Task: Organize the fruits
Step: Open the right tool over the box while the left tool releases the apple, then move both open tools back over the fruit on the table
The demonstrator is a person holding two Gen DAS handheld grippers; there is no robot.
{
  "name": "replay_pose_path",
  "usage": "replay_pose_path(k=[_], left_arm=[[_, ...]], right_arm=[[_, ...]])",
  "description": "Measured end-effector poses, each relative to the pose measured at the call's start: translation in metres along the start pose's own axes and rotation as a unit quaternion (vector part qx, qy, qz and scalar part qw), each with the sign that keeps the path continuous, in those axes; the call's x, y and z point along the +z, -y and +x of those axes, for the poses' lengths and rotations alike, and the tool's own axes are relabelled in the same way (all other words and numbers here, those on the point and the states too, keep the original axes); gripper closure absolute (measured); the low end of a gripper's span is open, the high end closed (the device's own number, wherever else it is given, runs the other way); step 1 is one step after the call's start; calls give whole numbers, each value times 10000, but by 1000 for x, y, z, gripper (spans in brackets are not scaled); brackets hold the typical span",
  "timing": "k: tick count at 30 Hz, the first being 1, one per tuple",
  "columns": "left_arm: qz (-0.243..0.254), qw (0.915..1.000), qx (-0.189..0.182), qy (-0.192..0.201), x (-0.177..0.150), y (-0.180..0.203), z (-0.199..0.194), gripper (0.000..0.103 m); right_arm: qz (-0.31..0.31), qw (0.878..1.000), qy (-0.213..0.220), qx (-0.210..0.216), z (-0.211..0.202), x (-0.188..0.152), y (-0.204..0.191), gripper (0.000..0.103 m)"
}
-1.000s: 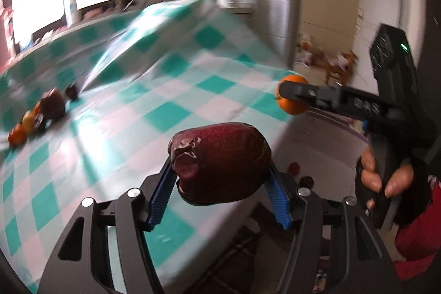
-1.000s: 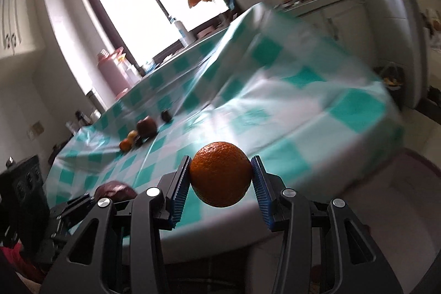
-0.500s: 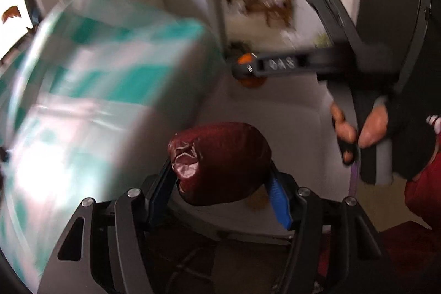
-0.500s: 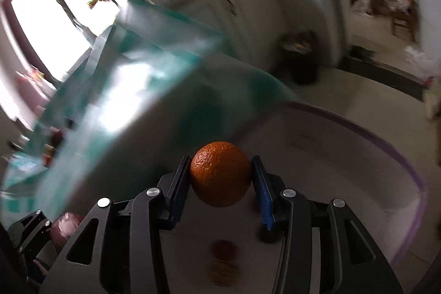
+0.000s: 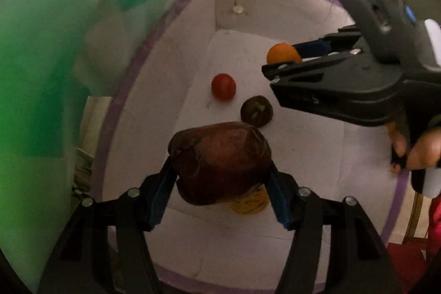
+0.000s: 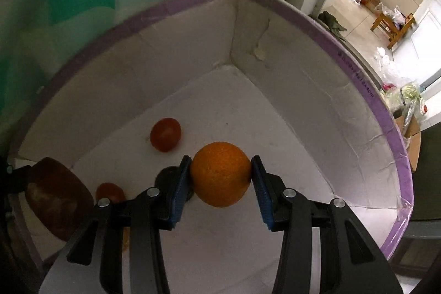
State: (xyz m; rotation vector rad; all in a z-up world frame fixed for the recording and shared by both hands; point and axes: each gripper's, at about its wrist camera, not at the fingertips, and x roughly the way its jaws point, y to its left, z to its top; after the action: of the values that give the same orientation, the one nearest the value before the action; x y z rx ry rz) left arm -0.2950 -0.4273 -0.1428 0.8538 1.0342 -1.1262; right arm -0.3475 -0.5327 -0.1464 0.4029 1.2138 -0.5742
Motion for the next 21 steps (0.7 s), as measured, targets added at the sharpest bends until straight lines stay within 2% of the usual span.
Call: replay_pose_path(k=[5,7,9,10,12,15,17,19,21], left_arm=[[-10,10000,31,-36,-1,-2,5,40],[-38,10000,26,9,-3,0,4,40],[-75,10000,18,20,-2,0,4,39],[-95,9999,-9,126,-4,-2,-1,32],[-76,9986,18,514,-6,1,-18,21],[57,9951,-115,976,-11,8,-47,21],[89,9895,-229,1424,-18,11,-74,18],[156,9807,-118,1943,-27,12,-104,10],[170,9687,166,2472,-40,9,-134,9]], right_arm=[[-176,9997,-84,-174,5,-2,-7,59],[-165,9997,-42,-179,5,0,-8,53],[-23,9999,36,-142,-1,1,-6,26],[21,9999,73,-128,-4,3,-4,23],[139,9997,180,-50,-14,4,2,23],[236,9988,394,-139,-29,8,10,23],[409,9970,647,-123,-46,9,20,23],[607,9924,1063,110,-69,12,27,23],[670,9842,1595,381,-94,14,31,23]])
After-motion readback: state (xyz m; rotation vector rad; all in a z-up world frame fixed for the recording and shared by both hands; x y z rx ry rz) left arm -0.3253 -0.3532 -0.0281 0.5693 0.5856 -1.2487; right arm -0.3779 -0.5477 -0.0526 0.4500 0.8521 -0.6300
